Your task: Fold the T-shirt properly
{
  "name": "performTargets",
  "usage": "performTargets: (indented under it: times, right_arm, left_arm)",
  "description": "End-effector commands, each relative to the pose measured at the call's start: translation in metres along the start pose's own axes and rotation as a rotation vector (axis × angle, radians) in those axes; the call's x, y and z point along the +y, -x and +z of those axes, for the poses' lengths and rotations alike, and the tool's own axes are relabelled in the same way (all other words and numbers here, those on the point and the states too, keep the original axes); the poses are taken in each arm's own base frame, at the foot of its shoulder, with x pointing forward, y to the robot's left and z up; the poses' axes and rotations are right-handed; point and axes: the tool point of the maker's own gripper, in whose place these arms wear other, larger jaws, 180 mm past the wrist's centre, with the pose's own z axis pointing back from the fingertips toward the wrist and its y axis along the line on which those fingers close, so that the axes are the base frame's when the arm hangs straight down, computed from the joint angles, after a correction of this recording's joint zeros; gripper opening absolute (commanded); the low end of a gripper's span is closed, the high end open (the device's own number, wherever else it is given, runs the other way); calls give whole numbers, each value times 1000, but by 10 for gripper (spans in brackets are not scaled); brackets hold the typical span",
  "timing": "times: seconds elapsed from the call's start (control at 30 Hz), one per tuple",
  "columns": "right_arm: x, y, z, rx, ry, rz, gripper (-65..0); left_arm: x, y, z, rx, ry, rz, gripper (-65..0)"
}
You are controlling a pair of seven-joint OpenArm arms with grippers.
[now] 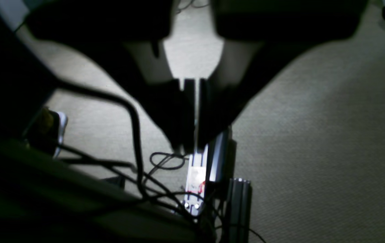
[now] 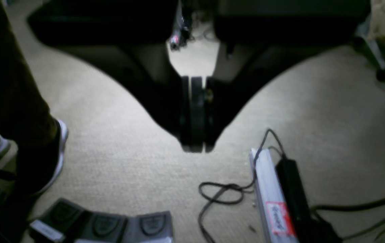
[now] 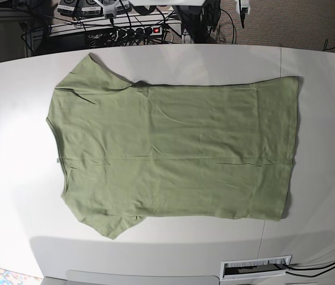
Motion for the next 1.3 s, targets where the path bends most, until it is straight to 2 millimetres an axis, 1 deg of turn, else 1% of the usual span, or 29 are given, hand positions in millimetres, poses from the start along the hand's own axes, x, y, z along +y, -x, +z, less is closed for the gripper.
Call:
performTargets:
  times: [0.0,0.13,0.3,0.4,0.5,0.6,0.77,0.87,1.1,1.17,1.27]
  right_arm:
    - [-9,12,2,18,12,6,-650]
    - [-34,33,8,44,45,23,-650]
    - [-59,46,24,30,55,81,-650]
    - [-75,48,38,11,75,122,-650]
    - [-88,45,54,-30,94,177,-650]
    - [-96,40,73,-74,104,241,-650]
    - [-100,28,105,-143,109,364,-650]
    - [-99,19,121,-170,121,463,-650]
    - [-96,0,148,-196,141,579,-650]
    - [-93,-6,155,-213,156,617,-650]
    - [-87,-12,168,-247,158,631,-650]
  left_arm:
    - [10,6,6,1,-9,-5,-650]
    - [31,16,22,-1,-33,-15,-650]
    - [42,27,45,-15,9,7,-650]
    - [41,30,59,-27,52,-9,-650]
    - [36,31,74,-45,99,-42,-650]
    - [33,32,92,-61,120,-79,-650]
    - [30,30,122,-87,141,-145,-650]
    - [26,25,140,-134,158,-184,-650]
    - [4,13,173,-212,155,-390,-650]
    - [-4,9,183,-226,166,-440,-650]
    - [-17,6,197,-234,192,-525,-650]
